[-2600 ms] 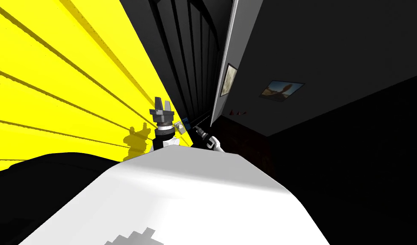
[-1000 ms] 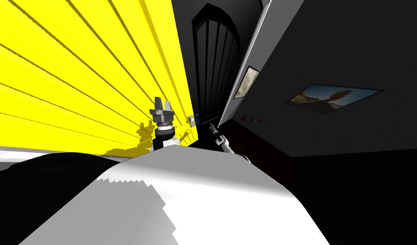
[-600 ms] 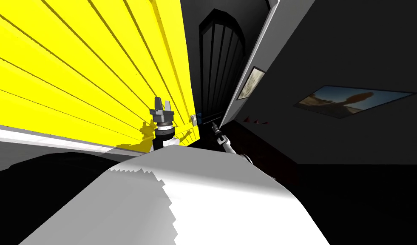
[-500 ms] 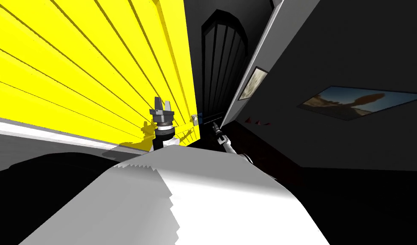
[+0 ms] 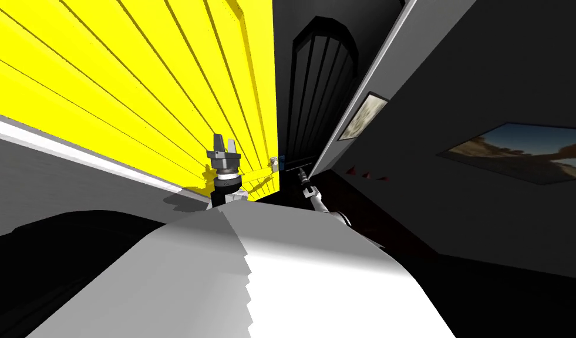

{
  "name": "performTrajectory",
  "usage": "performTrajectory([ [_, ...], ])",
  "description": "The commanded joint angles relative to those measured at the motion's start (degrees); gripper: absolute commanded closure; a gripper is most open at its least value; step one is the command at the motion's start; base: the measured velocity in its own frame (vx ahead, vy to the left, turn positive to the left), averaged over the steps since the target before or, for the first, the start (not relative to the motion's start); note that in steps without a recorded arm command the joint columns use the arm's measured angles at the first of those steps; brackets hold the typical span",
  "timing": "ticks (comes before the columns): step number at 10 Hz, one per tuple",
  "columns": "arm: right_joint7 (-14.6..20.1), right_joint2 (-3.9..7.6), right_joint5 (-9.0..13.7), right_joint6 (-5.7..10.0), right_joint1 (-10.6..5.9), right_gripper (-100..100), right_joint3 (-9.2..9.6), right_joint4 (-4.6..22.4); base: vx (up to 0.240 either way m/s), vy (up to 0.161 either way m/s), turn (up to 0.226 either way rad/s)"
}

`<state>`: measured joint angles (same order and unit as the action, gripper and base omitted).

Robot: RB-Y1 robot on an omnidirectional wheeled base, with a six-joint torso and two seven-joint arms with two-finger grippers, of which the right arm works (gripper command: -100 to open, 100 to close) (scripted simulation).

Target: Pull the door open

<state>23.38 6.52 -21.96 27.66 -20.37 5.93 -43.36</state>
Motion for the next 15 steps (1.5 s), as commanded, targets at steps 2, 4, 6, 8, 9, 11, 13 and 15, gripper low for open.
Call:
performTrajectory([
  [2, -2.1, 0.32, 1.9, -0.42, -0.49, -100, -2.67, 0.6, 0.000, -0.017, 0.211],
  [4, -4.5, 0.10, 4.0, -0.50, -1.57, -100, -5.64, 2.1, 0.014, -0.025, 0.265],
  [6, -6.6, -0.46, 5.7, -0.54, -2.70, -100, -8.07, 3.5, 0.038, -0.038, 0.334],
  [8, -8.4, -1.41, 7.2, -0.53, -3.87, -100, -9.85, 4.6, 0.066, -0.042, 0.267],
  [9, -8.9, -1.82, 7.5, -0.51, -4.27, -100, -10.27, 4.9, 0.090, -0.039, 0.287],
  [11, -10.6, -3.86, 8.6, -0.37, -5.90, -100, -11.12, 5.7, 0.117, -0.032, 0.349],
  [13, -11.3, -6.02, 8.8, -0.17, -7.22, -100, -10.69, 5.9, 0.131, 0.066, 0.278],
  [15, -11.6, -5.90, 8.9, 0.42, -7.44, -100, -10.94, 6.7, 0.067, 0.054, 0.028],
])
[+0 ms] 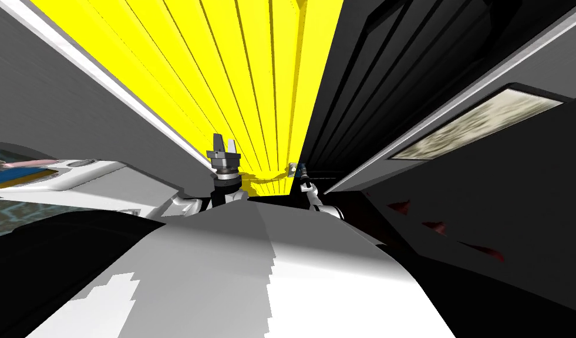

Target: Pull the door open

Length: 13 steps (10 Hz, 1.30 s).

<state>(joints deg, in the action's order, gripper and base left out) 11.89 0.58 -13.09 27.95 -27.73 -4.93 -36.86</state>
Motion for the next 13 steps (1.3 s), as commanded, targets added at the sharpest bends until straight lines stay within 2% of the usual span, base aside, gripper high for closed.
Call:
performTrajectory([
  [1, -0.1, 0.04, 0.0, 0.13, -0.08, 100, -0.08, 0.2, 0.000, 0.000, 0.000],
  [6, -0.1, 0.04, 0.0, 0.13, -0.08, 100, -0.08, 0.2, -0.009, -0.006, 0.004],
  [7, 0.2, 1.73, 0.3, 0.00, 0.80, 100, -0.91, 0.6, -0.034, -0.061, -0.046],
  [8, 0.3, 2.54, 0.4, -0.01, 1.13, 100, -1.27, 0.7, -0.101, -0.091, -0.081],
  [9, 0.3, 2.54, 0.4, -0.01, 0.48, 100, -1.27, 2.9, -0.092, -0.038, -0.061],
  [10, 0.3, 2.54, 0.4, -0.01, 1.13, 100, -1.27, 0.7, -0.048, -0.022, -0.087],
  [11, 0.9, 4.37, 0.6, 0.05, 1.54, -100, -1.93, 1.1, -0.095, -0.022, -0.146],
  [13, 0.9, 4.37, 0.6, 0.05, 1.54, -100, -1.93, 1.1, -0.068, -0.004, -0.026],
])
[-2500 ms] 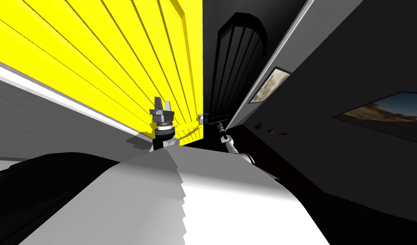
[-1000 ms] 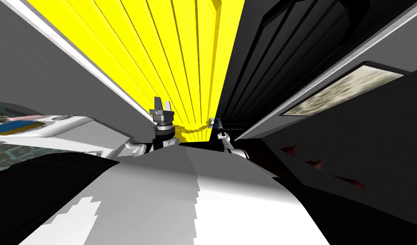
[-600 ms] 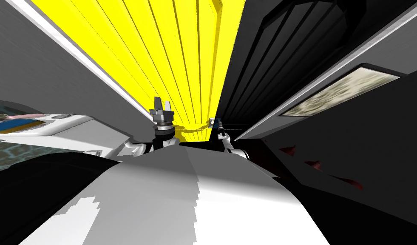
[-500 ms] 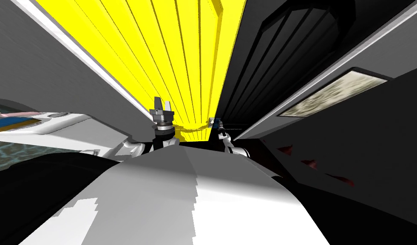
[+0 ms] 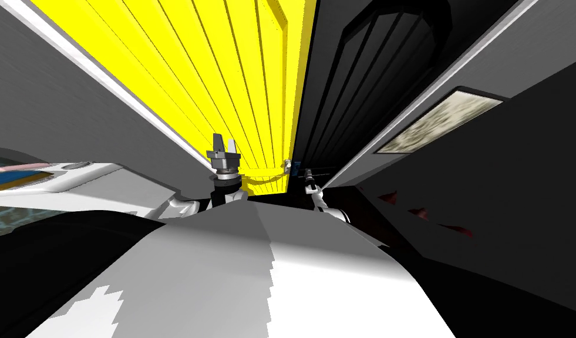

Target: Pull the door open

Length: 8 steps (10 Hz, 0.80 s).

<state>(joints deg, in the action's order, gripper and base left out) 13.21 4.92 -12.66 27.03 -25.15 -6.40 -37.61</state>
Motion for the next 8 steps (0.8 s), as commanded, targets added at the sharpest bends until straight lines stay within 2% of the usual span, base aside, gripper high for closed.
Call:
performTrajectory([
  [1, -0.4, 0.03, 0.2, 0.97, -1.04, -100, -0.46, 1.9, -0.009, 0.004, 0.012],
  [2, 0.1, 1.05, 0.1, 0.84, -0.81, -100, -0.69, 1.8, -0.134, 0.038, -0.024],
  [4, 0.4, 0.82, -0.1, 0.82, -1.03, -100, -0.22, 1.7, -0.200, 0.047, 0.002],
  [6, 0.8, -0.26, -0.6, 0.82, -1.61, -100, 0.87, 1.5, -0.215, -0.054, 0.067],
  [8, 1.3, -2.93, -1.4, 0.86, -2.81, -100, 2.95, 1.2, -0.219, -0.134, 0.105],
])
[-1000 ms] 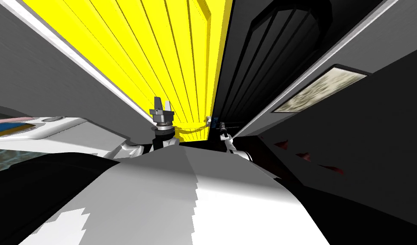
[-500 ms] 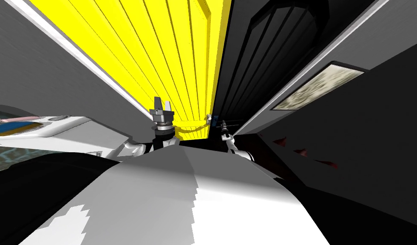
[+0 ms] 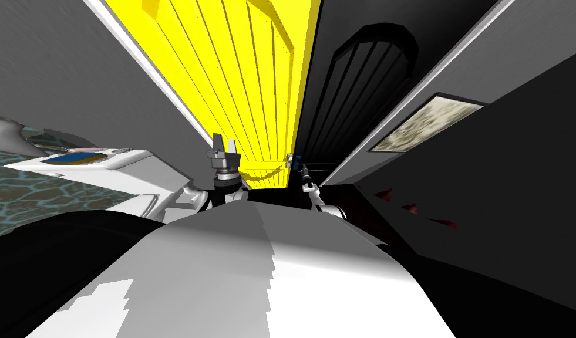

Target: Pull the door open

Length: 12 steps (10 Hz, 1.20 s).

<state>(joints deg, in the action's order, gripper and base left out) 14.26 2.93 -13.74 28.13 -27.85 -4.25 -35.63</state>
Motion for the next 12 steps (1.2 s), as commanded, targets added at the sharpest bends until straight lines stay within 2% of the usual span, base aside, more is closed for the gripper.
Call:
performTrajectory([
  [1, 0.4, -1.66, -0.5, -0.23, -0.41, -100, 1.28, -0.8, -0.119, -0.125, 0.106],
  [2, 0.1, -1.04, -0.3, 0.67, -0.31, -100, 0.65, 0.4, -0.045, -0.050, 0.024],
  [3, 0.7, 0.64, 0.0, 1.06, 0.19, -100, 0.17, 0.9, -0.028, -0.017, -0.024],
  [4, 1.0, 1.45, 0.1, 1.19, 0.43, -100, -0.09, 1.2, -0.021, -0.011, -0.024],
  [5, 1.5, 2.83, 0.4, 1.42, 0.82, -100, -0.53, 1.6, -0.007, -0.002, -0.014],
  [6, 1.5, 2.83, 0.4, 1.42, 0.82, -100, -0.53, 1.6, 0.000, 0.000, 0.000],
  [7, 2.3, 4.83, 0.8, 1.79, 1.38, -100, -1.16, 2.2, 0.005, 0.006, -0.003],
  [8, 2.8, 5.86, 1.0, 2.00, 1.65, -100, -1.47, 2.5, 0.007, 0.007, -0.003],
  [10, 2.8, 5.86, 1.0, 2.00, 1.65, -100, -1.47, 2.5, 0.000, 0.000, 0.000],
  [11, 3.7, 7.84, 1.3, 2.45, 2.13, -100, -2.05, 3.1, 0.016, 0.013, 0.032],
  [12, 3.7, 7.84, 1.3, 2.45, 2.13, -100, -2.05, 3.1, 0.020, 0.015, 0.002],
])
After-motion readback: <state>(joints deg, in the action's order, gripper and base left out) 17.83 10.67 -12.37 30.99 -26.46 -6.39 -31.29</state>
